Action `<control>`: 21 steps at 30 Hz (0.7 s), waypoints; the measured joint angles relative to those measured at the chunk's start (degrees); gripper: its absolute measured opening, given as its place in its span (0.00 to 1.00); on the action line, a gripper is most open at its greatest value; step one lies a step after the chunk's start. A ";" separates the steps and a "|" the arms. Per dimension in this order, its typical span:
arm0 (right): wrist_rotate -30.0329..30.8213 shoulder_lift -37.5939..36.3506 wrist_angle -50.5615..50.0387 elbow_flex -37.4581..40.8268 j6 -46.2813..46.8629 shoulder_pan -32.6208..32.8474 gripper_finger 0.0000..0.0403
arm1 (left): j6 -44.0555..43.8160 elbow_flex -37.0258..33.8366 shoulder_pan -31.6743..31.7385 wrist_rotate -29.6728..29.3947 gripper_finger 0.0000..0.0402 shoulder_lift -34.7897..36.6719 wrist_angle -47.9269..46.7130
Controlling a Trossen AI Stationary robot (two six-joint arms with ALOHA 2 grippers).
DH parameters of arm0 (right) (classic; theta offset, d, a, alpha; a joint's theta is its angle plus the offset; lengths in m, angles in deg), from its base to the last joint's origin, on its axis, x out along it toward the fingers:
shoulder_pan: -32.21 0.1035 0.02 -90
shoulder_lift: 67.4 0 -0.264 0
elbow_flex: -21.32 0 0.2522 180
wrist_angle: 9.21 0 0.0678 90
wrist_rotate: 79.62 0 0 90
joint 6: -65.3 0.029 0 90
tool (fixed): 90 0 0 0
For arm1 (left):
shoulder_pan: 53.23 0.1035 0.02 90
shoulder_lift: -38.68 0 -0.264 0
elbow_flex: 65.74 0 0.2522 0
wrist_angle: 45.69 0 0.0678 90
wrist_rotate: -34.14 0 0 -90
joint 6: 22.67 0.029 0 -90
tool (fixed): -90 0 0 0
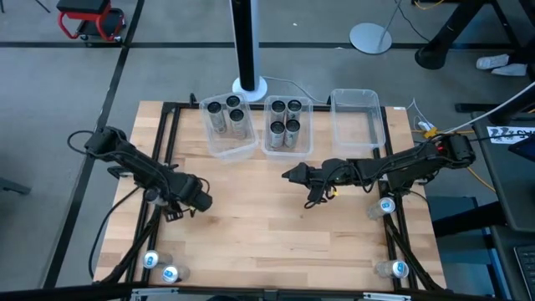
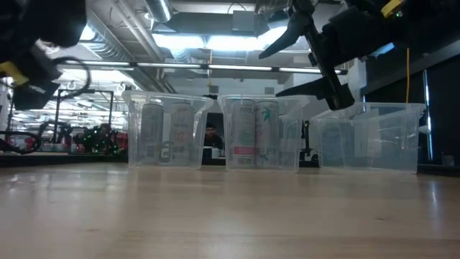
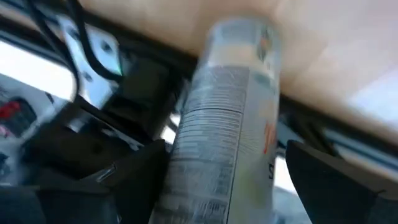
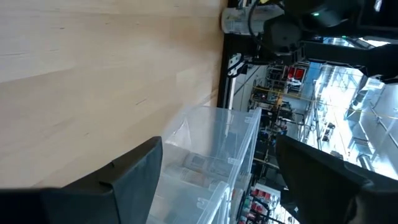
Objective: Sort soda cans
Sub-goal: Put the white and black starfruit soda can into the left transparent bin
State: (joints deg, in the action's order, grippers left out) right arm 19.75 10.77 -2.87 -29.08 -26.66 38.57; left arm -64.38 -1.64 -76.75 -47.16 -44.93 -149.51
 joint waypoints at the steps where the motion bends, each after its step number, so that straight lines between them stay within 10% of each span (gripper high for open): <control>1: 0.01 0.00 -0.01 0.00 0.00 0.00 0.78 | 0.19 -1.01 0.00 1.42 0.79 0.00 0.00; 21: 0.00 0.00 -0.50 0.00 0.00 0.01 0.78 | 0.61 -5.26 -0.04 5.57 0.57 -0.13 0.72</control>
State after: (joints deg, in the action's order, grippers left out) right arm 19.75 10.77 -3.37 -29.08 -26.66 38.58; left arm -63.77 -6.89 -76.80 -41.59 -45.06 -148.79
